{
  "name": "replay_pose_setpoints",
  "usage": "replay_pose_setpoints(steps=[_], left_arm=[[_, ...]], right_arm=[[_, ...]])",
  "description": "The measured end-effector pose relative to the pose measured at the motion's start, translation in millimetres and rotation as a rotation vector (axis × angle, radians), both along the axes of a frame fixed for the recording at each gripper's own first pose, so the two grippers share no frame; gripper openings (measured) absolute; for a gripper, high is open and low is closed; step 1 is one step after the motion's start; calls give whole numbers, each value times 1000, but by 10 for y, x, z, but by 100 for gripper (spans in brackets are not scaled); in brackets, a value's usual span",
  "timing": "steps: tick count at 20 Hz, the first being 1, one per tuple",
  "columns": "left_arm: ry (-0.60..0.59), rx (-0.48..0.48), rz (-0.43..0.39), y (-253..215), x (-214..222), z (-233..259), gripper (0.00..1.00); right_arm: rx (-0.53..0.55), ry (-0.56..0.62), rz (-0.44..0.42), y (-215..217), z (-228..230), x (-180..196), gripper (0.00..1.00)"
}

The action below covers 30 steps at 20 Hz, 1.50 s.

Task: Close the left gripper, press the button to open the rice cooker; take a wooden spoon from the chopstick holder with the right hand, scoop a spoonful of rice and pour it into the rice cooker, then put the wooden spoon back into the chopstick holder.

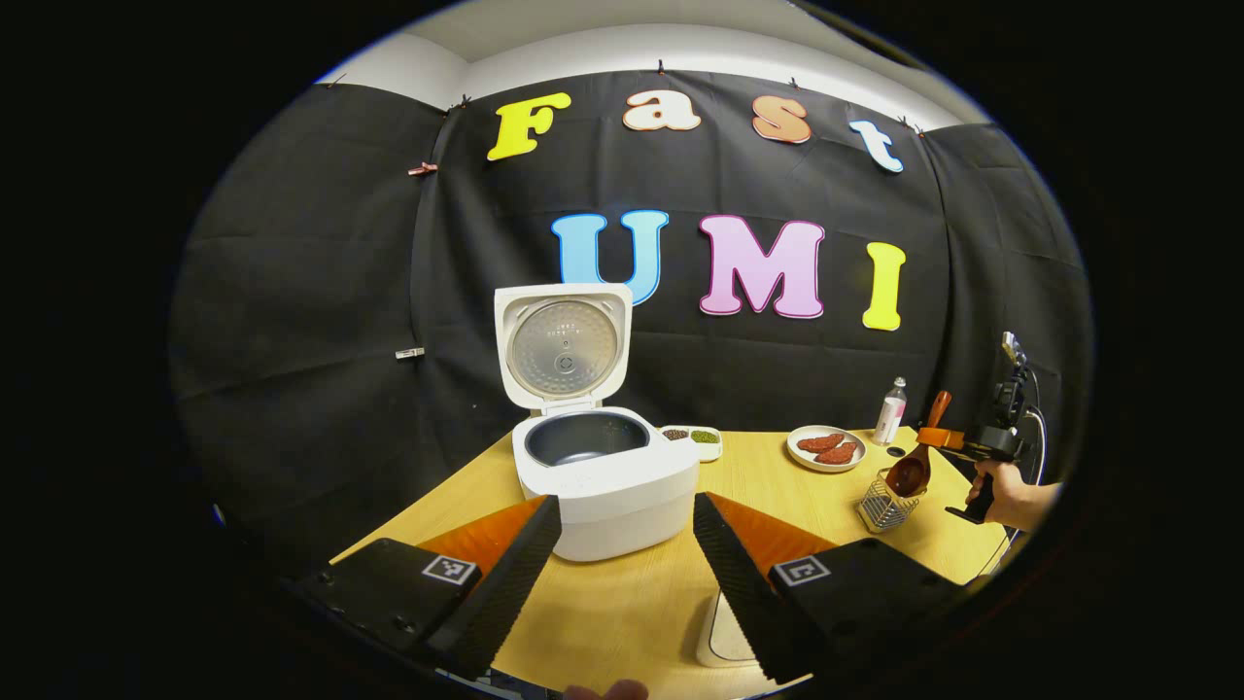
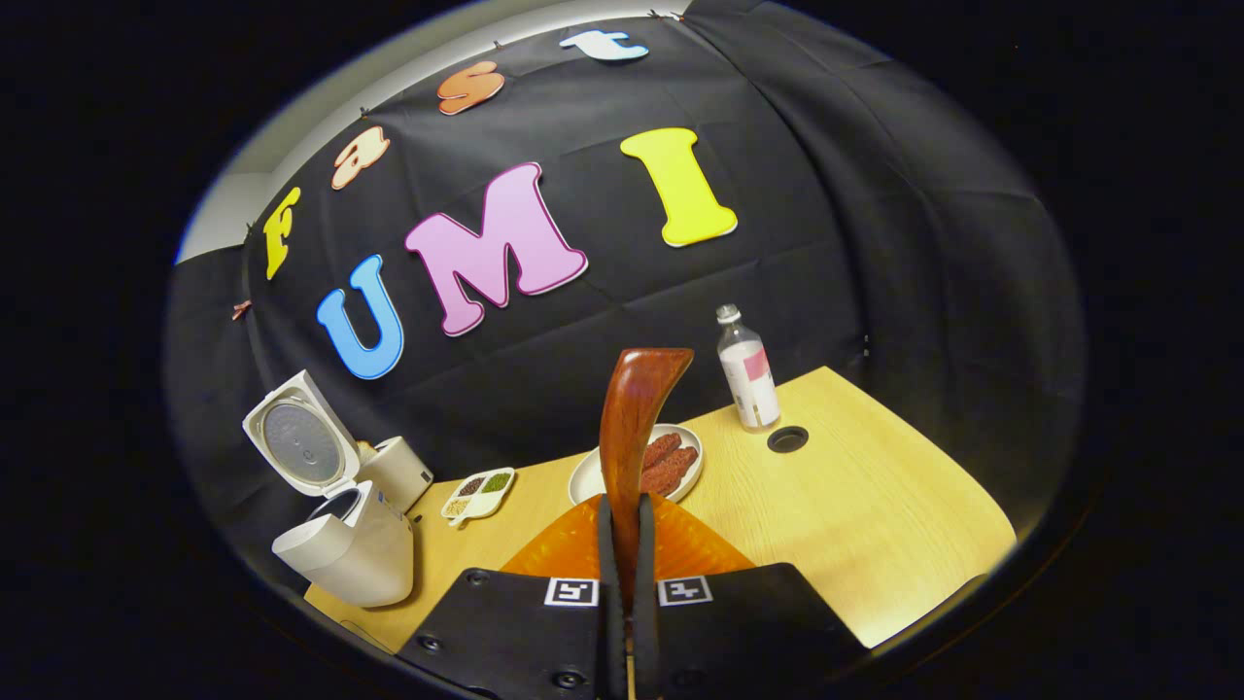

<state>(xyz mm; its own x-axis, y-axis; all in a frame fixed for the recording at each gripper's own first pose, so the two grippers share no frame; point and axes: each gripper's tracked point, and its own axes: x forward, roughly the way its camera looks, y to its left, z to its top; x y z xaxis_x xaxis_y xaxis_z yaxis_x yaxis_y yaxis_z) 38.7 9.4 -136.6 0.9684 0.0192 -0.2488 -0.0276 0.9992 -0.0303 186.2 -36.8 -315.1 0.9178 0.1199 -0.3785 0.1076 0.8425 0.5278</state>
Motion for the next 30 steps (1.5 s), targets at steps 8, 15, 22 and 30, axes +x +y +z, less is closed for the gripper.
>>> replay_pose_setpoints(steps=[8,15,22,30], left_arm=[[-34,-43,-65,217,51,132,95],[-62,-75,-169,268,122,196,95],[-82,-97,-238,460,189,241,95],[-68,-129,-219,773,127,128,95]], right_arm=[[-14,-99,18,302,1074,-452,7],[-39,-61,129,1224,1472,-1191,7],[-216,63,259,2026,1052,-1763,8],[-465,267,398,2444,181,-2166,8]])
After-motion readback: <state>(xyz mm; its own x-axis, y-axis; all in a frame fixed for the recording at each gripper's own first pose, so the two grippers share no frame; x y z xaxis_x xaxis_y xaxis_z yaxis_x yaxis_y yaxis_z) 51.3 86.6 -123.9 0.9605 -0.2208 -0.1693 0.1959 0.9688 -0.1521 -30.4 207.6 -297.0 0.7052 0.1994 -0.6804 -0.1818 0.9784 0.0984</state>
